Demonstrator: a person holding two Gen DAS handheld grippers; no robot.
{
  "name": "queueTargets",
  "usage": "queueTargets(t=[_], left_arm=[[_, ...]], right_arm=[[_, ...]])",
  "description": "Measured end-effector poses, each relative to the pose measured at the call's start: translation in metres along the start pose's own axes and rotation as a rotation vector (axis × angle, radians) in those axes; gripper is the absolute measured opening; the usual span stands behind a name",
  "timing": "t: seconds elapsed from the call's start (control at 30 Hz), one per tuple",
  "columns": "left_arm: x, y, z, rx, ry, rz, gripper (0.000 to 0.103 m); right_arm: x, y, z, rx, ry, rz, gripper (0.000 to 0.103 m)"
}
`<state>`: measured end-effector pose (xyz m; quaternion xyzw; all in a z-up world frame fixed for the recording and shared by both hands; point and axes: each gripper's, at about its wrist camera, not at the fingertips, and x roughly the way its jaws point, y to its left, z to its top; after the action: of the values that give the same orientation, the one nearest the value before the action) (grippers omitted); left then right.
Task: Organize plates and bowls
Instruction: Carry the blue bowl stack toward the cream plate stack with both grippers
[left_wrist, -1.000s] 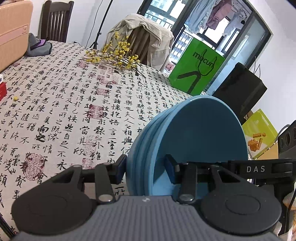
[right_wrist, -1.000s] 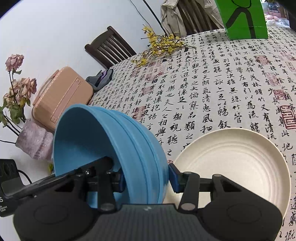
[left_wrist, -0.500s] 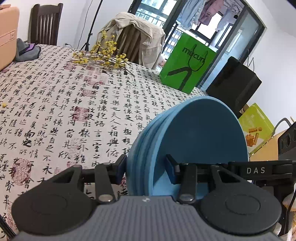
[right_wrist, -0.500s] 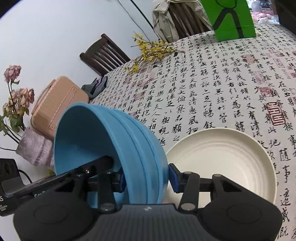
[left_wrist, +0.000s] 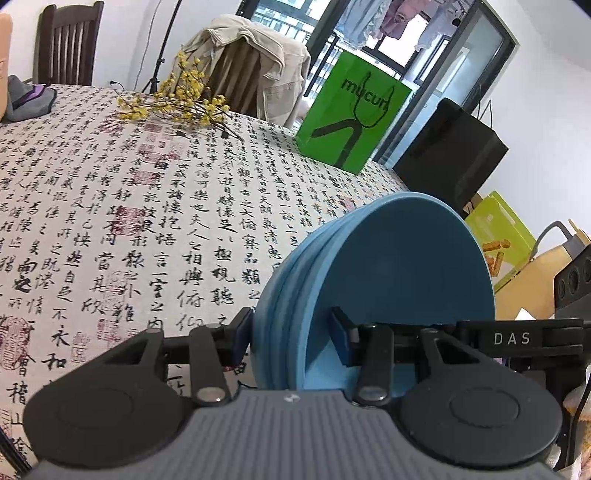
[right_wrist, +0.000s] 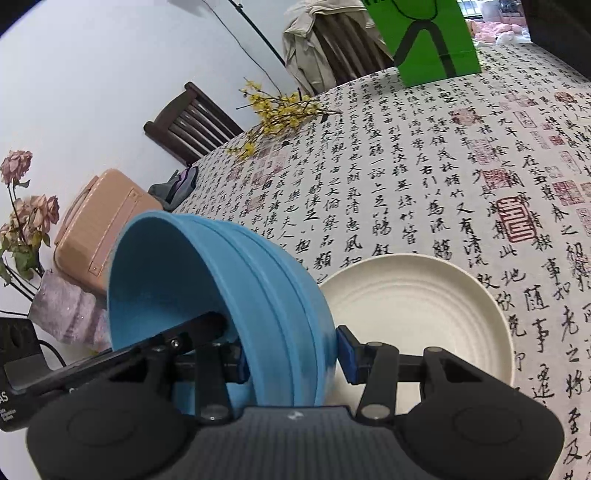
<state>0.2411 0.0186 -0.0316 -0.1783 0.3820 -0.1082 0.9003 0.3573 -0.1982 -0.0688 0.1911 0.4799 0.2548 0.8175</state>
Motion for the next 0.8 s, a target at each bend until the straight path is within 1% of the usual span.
queueTargets(t=[0.57, 0.8], left_arm=[[0.023, -0.020, -0.009, 0.022, 0.060, -0.042, 0.046], [0.036, -0.029, -0.013, 0.032, 0.088, -0.041, 0.046]], right_arm=[[-0.014, -0.032, -0.011, 0.067, -0.009, -0.025, 0.045], [-0.015, -0.049, -0.015, 0.102, -0.002, -0.036, 0.045]])
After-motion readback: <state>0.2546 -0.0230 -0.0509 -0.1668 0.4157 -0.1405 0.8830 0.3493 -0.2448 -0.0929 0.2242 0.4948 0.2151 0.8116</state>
